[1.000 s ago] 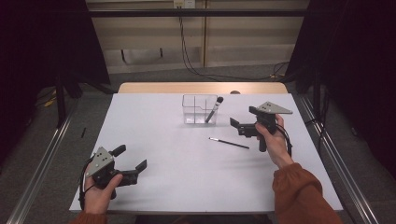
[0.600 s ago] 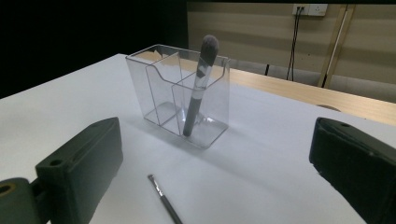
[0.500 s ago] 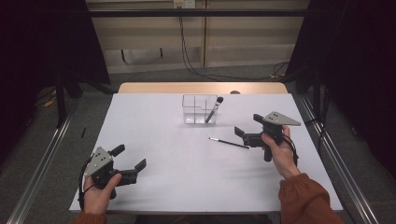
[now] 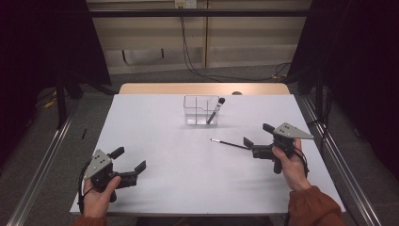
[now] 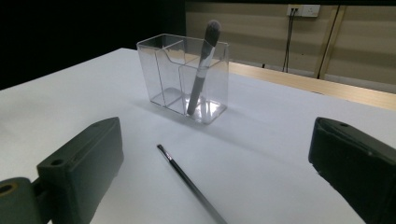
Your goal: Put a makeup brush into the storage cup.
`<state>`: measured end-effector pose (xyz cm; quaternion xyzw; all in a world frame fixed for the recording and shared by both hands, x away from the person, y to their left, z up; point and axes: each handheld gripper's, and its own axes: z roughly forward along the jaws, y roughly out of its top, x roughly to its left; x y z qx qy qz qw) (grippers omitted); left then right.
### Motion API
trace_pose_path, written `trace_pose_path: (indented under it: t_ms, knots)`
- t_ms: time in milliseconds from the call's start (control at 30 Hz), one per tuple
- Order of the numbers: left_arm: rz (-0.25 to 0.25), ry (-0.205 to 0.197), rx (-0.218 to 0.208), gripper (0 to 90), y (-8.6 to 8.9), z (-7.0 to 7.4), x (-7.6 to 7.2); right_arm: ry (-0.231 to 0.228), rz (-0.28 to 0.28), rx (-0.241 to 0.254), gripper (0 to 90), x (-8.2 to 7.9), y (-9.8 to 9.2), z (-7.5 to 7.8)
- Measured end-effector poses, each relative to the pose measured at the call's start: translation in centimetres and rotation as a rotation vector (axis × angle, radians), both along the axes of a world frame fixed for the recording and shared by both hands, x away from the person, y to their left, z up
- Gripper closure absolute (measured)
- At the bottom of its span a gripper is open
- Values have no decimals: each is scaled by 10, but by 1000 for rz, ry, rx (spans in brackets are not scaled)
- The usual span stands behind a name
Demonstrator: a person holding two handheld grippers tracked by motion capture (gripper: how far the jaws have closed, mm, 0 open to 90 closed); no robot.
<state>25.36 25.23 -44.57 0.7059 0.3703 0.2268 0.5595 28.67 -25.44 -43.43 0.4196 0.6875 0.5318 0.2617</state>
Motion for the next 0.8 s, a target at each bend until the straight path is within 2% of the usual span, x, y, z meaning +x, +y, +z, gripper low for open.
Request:
trace_pose_path:
  t_ms: [200,267,400,500,700,800]
  knots:
    - [-2,-5,8,26,-1,0,-2,11,-30,-5,11,-17,-12,-7]
    - [-6,-8,9,26,-2,1,-3,4,-38,-17,9,-24,-16,-8]
    - [-11,-10,4,26,-2,2,-5,-6,-52,-10,11,-37,-25,-10]
    - [-15,-15,-1,26,-1,3,-5,9,-66,-7,19,-47,-31,-13]
    - [-16,-18,2,26,0,4,-10,2,-69,-27,13,-66,-38,-15]
    - [-18,-18,6,26,1,4,-13,3,-69,-20,15,-71,-41,-15]
